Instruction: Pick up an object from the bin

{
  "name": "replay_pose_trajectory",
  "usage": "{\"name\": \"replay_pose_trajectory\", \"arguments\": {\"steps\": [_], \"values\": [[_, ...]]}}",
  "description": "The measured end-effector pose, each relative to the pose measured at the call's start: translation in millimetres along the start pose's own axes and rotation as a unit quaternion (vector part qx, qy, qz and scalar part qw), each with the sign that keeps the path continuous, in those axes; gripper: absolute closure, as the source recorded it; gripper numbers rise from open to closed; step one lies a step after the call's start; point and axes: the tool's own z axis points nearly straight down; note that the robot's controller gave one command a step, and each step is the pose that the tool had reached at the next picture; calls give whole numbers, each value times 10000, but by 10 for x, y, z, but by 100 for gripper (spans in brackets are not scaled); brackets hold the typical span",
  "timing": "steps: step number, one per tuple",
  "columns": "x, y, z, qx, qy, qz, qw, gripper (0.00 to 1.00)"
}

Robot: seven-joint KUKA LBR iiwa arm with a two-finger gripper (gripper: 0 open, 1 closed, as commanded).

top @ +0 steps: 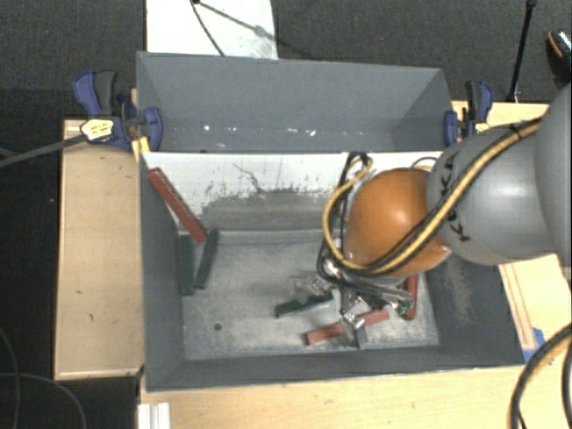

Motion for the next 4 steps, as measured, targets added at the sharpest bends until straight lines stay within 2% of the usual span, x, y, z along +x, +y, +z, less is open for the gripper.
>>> {"name": "replay_pose_trajectory", "arguments": {"steps": [1,2,3,4], "values": [[-429,106,23,26,-45,-623,9980,0],[-427,91,5,34,-44,-599,9982,100],[-426,100,21,23,-41,-592,9982,0],[-5,-797,-377,59,-42,-1096,9940,0]]}}
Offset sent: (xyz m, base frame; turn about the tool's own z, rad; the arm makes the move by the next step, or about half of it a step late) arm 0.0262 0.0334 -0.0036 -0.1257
